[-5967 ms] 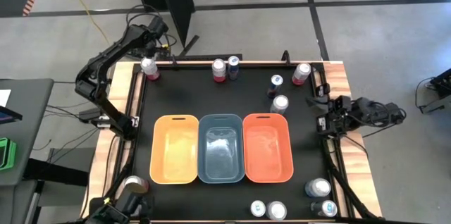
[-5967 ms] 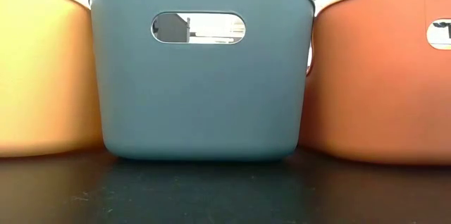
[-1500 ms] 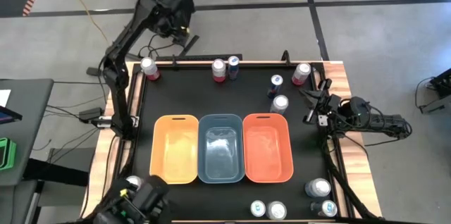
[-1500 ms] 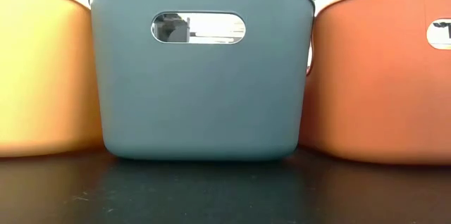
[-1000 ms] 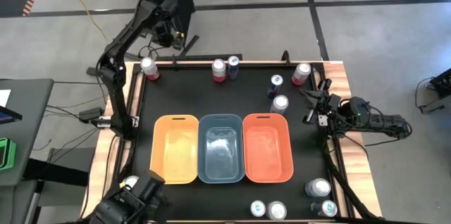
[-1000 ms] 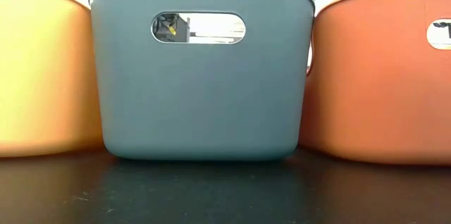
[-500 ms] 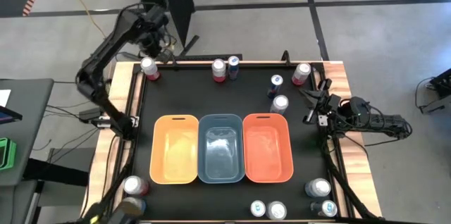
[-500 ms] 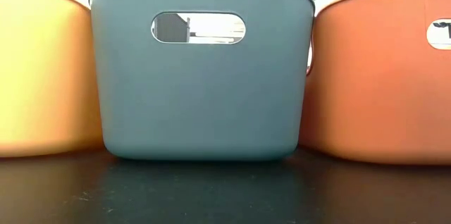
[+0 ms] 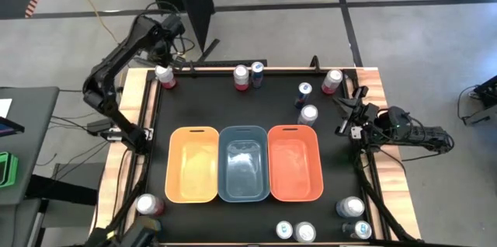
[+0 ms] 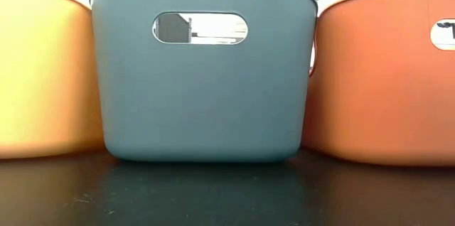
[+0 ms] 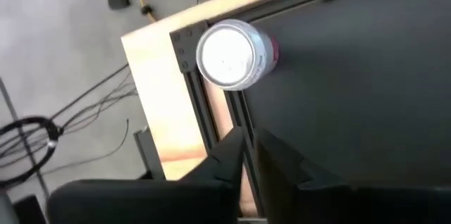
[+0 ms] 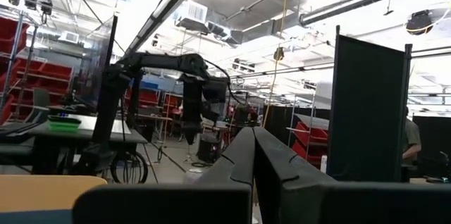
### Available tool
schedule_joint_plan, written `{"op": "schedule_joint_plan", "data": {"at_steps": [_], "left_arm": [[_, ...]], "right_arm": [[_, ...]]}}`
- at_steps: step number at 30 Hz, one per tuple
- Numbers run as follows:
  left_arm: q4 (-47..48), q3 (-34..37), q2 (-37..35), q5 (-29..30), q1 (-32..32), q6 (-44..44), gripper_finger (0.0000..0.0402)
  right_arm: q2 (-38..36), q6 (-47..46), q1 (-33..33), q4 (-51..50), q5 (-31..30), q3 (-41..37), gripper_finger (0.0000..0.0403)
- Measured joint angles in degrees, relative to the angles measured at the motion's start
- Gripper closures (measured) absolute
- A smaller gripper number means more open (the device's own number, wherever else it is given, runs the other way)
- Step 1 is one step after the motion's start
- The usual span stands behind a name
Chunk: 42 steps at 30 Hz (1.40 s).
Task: Sort soda cans
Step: Put the top left pink-white soda can into the yellow bin
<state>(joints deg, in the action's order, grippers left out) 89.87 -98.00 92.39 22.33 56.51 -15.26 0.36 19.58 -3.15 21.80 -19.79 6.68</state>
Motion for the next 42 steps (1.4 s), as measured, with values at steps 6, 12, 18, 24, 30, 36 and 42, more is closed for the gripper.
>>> {"op": "schedule_joint_plan", "data": {"at_steps": [6, 12, 18, 24, 30, 36, 42], "left_arm": [[0.16, 0.00, 4.89, 0.54, 0.82, -2.22, 0.0253], [0.15, 0.00, 7.92, 0.85, 2.22, -3.84, 0.0137], [-0.23, -0.02, 9.98, 1.66, 4.36, -6.35, 0.0072], [-2.39, -0.04, 11.72, 0.13, 5.92, -8.78, 0.0066], [-3.45, -0.04, 14.37, -1.71, 6.62, -12.29, 0.0067], [-3.78, -0.04, 16.36, -2.14, 7.13, -12.48, 0.0067], [-3.71, -0.04, 16.40, 0.31, 7.85, -12.47, 0.0067]], "right_arm": [[0.00, -0.03, 0.02, -0.01, 0.00, 0.00, 0.0381], [0.00, -0.03, 0.04, -0.08, 0.00, 0.00, 0.0381], [0.00, 0.21, 0.04, -0.12, 0.00, 0.00, 0.0381], [0.00, 0.26, 0.04, -0.17, 0.00, 0.00, 0.0381], [0.00, 0.33, 0.04, -0.24, 0.00, 0.00, 0.0381], [0.00, 0.41, 0.04, -0.33, 0.01, 0.00, 0.0381], [0.00, 0.41, 0.04, -0.83, 0.01, 0.00, 0.0381]]}}
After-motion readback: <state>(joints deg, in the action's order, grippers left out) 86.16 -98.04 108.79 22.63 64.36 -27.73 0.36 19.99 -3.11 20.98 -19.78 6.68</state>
